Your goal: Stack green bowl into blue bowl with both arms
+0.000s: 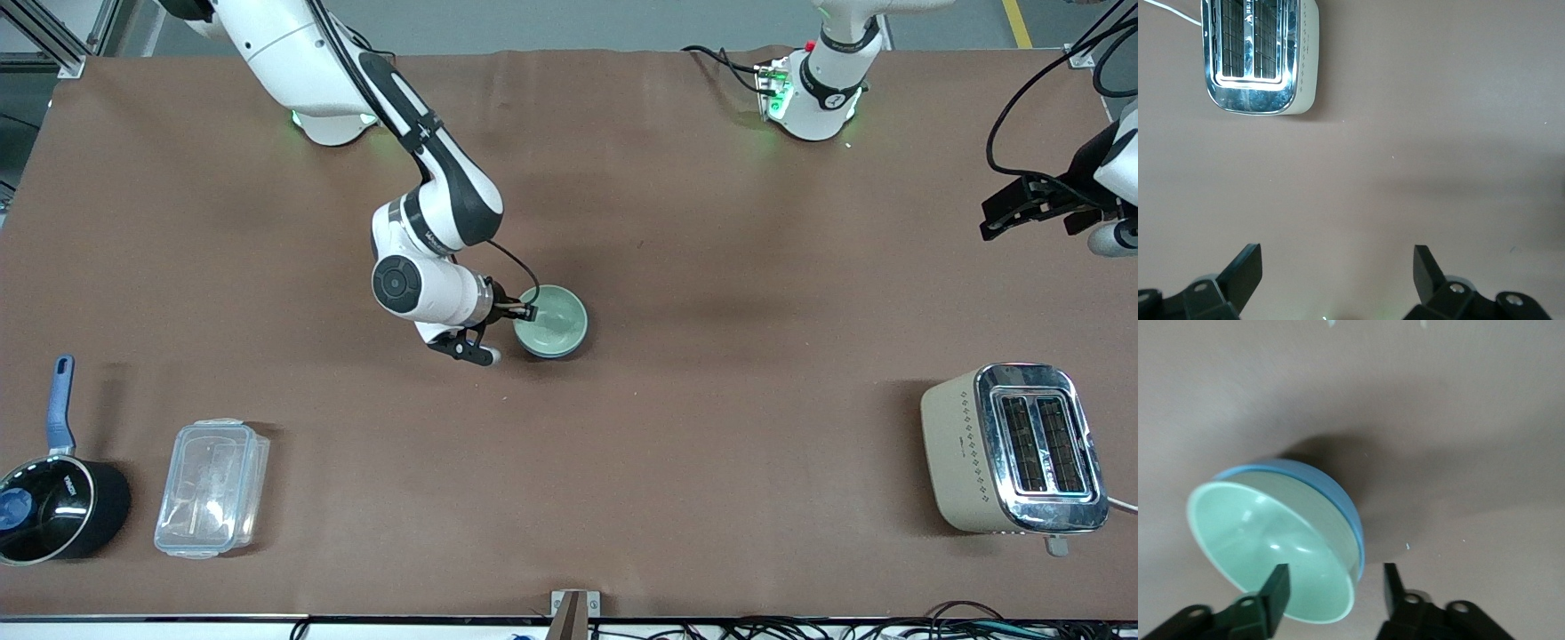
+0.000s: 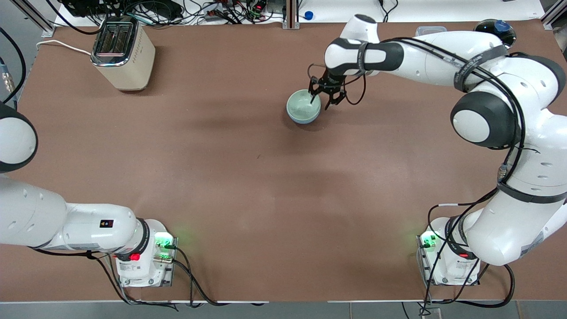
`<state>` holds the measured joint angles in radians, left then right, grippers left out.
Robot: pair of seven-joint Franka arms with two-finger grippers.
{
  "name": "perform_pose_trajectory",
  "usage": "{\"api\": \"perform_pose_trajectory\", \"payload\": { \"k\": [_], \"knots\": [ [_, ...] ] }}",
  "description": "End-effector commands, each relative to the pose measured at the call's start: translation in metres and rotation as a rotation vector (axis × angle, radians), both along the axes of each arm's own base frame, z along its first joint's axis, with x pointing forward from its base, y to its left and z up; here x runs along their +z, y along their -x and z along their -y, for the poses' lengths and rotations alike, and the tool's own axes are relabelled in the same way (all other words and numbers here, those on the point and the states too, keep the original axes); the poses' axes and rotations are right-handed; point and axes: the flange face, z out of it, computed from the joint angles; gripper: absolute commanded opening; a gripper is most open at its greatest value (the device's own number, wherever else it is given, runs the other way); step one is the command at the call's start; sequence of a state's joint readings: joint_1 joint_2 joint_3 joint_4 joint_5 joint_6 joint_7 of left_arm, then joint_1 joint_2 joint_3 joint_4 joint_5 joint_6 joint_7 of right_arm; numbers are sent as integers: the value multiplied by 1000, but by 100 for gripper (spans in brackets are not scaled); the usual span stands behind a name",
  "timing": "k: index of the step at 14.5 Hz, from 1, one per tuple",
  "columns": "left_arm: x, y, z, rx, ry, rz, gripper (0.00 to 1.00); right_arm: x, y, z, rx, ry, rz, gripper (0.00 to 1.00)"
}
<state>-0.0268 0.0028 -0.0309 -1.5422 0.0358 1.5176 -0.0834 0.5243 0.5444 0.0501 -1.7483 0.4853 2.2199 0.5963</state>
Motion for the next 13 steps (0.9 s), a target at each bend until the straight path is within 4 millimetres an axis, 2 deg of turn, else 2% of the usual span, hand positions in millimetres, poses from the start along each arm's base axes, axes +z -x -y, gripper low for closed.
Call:
{"api": "perform_pose_trajectory", "payload": {
  "k": [1, 3, 6, 8, 9, 11, 13],
  "knots": [
    [3, 3, 4, -14, 38, 7, 100, 85, -27, 63, -58, 6, 46, 100],
    [2, 4, 3, -13, 36, 4, 100, 141, -44, 124, -44, 114, 156, 100],
    [2, 5, 5, -16, 36, -1, 100, 201, -52, 205, 22, 289, 270, 100],
    [3, 5, 5, -11, 37, 1, 100, 245, -42, 259, 25, 306, 275, 100],
    [4, 5, 5, -11, 36, 2, 100, 267, -31, 287, 53, 301, 264, 100],
    [4, 5, 5, -16, 36, 1, 100, 300, -10, 328, 80, 292, 262, 100],
    [5, 5, 6, -19, 31, -1, 100, 322, 7, 369, 119, 283, 282, 100]
  ]
}}
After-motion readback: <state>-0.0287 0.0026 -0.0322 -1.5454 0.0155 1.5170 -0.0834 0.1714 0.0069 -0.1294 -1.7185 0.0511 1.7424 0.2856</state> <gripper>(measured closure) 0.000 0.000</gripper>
